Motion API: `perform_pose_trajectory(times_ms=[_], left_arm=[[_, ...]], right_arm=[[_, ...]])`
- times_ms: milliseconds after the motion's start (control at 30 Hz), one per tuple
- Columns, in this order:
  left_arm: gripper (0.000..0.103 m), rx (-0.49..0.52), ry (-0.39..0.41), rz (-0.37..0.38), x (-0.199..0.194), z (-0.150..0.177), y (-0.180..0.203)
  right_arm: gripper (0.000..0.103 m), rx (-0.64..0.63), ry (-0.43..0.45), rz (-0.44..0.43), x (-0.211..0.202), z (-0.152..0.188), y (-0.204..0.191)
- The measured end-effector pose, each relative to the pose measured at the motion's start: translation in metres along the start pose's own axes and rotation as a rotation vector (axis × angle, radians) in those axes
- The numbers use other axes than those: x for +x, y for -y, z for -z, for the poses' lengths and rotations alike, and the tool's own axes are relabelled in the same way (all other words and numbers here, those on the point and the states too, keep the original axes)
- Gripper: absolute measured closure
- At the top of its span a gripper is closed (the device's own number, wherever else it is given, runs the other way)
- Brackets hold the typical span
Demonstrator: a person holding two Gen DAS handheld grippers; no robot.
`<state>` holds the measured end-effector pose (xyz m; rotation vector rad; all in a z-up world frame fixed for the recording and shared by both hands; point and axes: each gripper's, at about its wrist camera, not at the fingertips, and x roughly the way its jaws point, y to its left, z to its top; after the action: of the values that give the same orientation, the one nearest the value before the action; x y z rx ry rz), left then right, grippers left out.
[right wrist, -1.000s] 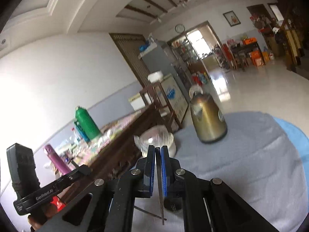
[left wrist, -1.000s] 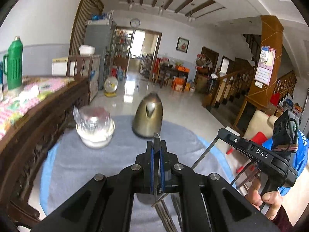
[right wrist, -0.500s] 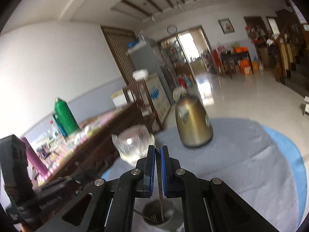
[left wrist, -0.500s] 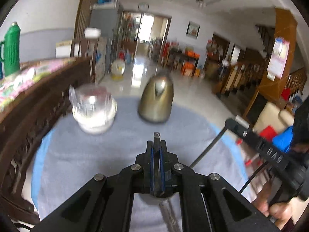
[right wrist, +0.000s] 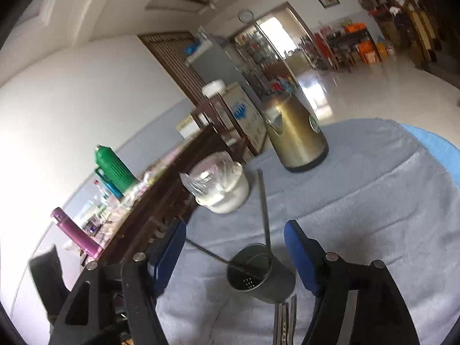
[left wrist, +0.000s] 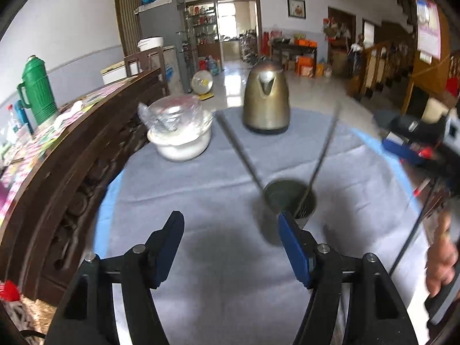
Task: Organize utensils
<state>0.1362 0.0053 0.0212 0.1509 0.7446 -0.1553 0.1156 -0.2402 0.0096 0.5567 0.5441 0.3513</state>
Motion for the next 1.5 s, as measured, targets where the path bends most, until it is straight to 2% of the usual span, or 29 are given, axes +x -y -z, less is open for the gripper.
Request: perform_pose_trajectory(times_ms=[267,533,767,833,1000,1267,1500], left_arm=[[0.034,0.015,-0.059,-0.043,-0.006,0.033,-0.002],[0.034,0.031,-0.092,-0.041,-0.003,0.054,0.004],[0.034,0.036,-0.138,-0.004,0.011,0.068,0.012],[0.034,0.04,-0.157,0.008,0.017,0.071,0.016],[0.034,0.053,-0.191,0.031,0.031,0.077,0.025],[0.034,0.054,-0.236,0.052,0.054,0.08,0.032],[0.034,0.05,-0.263,0.052,0.07,0.08,0.032]], right_arm=[[0.029,-0.02,-0.009,-0.007,-0.022,0.02,-0.008],[0.03,-0.015,-0.036,0.008,-0.03,0.036,-0.001],[0.03,-0.016,-0.088,0.039,-0.026,0.048,0.008],[0.033,-0.013,-0.117,0.07,-0.022,0.052,0.014],[0.052,0.028,-0.223,0.135,-0.001,0.067,0.039],[0.056,0.06,-0.342,0.205,0.029,0.087,0.067],[0.059,0.074,-0.401,0.234,0.049,0.093,0.079]])
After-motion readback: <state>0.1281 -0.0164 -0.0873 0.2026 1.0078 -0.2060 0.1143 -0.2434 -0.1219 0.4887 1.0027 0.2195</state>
